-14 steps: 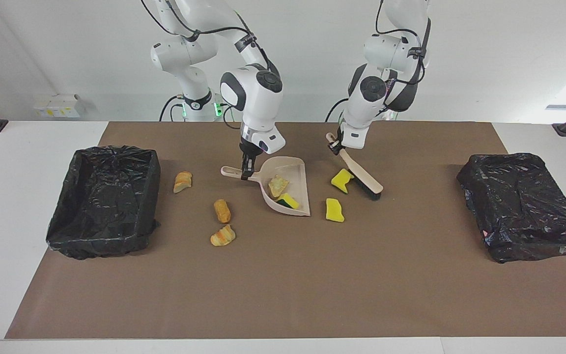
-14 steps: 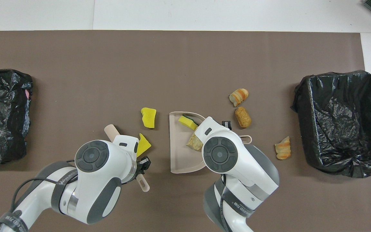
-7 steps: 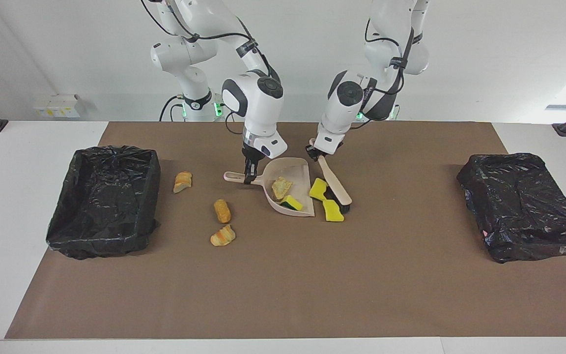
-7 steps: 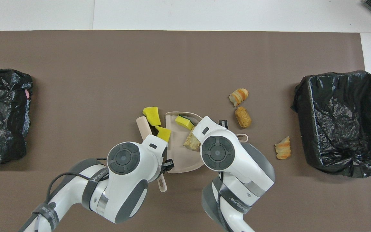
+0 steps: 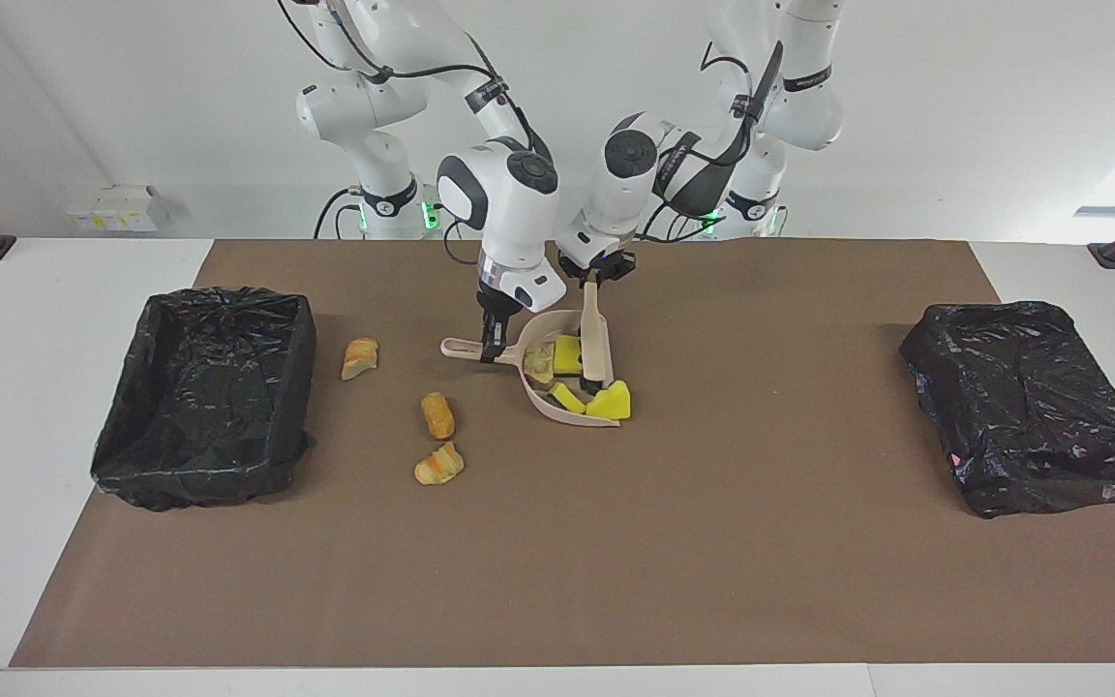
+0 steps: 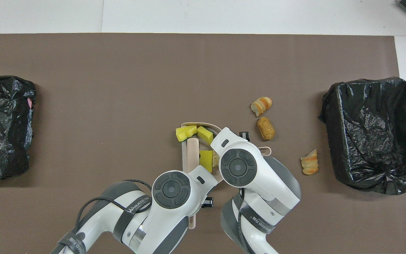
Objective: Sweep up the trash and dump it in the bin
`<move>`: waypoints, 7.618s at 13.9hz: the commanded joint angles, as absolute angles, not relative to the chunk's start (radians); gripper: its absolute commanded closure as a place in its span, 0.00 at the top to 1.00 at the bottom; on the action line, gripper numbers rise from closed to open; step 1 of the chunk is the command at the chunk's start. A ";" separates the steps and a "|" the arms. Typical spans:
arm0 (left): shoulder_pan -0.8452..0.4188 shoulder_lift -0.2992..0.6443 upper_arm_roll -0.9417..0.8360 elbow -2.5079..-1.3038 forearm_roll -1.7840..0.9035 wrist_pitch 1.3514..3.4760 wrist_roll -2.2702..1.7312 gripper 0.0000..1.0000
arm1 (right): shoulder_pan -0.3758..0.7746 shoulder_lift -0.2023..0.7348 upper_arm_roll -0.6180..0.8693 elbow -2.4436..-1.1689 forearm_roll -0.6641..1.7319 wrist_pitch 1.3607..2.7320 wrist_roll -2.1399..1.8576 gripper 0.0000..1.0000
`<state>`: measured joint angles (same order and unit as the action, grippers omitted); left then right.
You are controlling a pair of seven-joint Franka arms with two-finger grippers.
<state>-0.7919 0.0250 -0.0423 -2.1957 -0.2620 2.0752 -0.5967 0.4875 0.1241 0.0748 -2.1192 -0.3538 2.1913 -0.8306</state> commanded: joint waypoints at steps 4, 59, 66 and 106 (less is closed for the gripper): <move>-0.735 -0.014 -0.020 -2.080 -0.276 1.744 -0.479 0.00 | 0.482 0.140 0.086 -2.117 -0.354 2.207 -0.825 0.00; -1.023 -0.132 -0.032 -2.450 -0.184 2.151 -0.944 1.00 | -0.397 0.025 0.057 -1.844 -0.610 1.937 -1.660 0.00; -0.670 -0.132 -0.028 -2.254 -0.065 1.961 -0.573 1.00 | -0.244 -0.063 0.060 -1.965 -0.975 1.888 -1.321 0.00; -0.084 -0.060 -0.026 -1.489 -0.002 1.376 0.156 1.00 | 0.343 0.179 0.126 -1.700 0.011 1.804 0.249 0.00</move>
